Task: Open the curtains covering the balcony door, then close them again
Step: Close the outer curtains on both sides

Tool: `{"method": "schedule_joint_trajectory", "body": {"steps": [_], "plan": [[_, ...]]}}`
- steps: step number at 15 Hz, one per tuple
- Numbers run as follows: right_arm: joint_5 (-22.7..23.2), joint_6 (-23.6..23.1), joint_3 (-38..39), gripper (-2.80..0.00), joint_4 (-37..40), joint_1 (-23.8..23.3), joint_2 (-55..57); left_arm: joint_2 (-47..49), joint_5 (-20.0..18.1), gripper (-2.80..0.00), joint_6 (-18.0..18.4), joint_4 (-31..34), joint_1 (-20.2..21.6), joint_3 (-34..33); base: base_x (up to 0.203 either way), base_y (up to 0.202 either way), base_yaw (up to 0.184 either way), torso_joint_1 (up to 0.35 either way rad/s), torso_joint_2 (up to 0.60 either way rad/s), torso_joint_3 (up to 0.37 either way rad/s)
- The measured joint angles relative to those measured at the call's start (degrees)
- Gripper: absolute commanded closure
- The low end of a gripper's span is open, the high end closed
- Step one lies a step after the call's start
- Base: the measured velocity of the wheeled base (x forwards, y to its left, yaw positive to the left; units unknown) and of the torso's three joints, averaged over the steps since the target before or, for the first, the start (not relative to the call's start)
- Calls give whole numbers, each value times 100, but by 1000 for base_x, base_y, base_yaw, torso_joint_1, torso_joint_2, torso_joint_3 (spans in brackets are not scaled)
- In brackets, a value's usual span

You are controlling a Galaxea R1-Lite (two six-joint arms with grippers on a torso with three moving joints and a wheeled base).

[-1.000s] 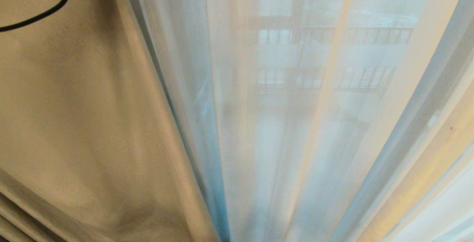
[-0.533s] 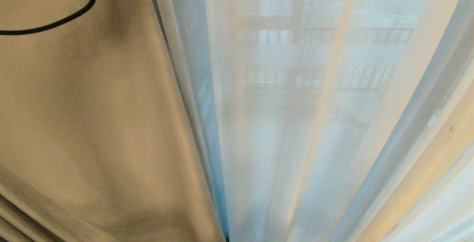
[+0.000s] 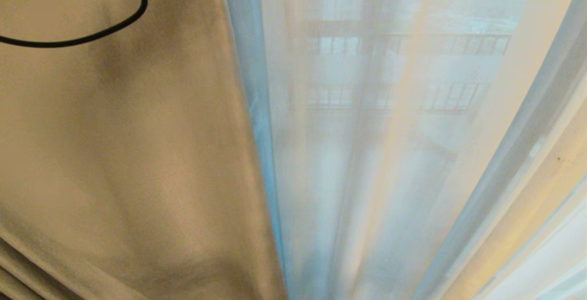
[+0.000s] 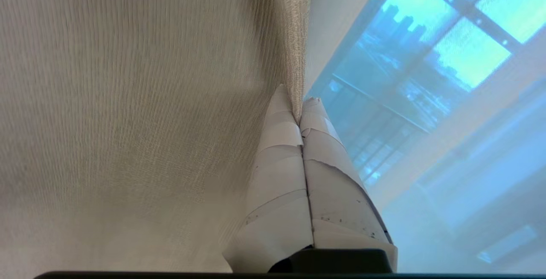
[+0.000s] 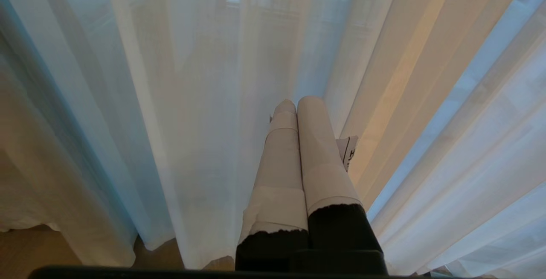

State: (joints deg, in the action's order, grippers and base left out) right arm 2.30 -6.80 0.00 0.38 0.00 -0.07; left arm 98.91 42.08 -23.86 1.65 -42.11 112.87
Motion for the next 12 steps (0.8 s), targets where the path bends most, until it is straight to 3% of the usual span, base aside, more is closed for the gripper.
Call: {"method": "schedule_joint_trajectory", "body": {"steps": [7,12], "plan": [[-2,0,0,0,0,0,0,175,92,0,1,-115,-487,2,0,0,0,0,0,0],[-5,3,0,0,2,0,0,249,232,0,1,-121,-617,6,0,0,0,0,0,0]]}}
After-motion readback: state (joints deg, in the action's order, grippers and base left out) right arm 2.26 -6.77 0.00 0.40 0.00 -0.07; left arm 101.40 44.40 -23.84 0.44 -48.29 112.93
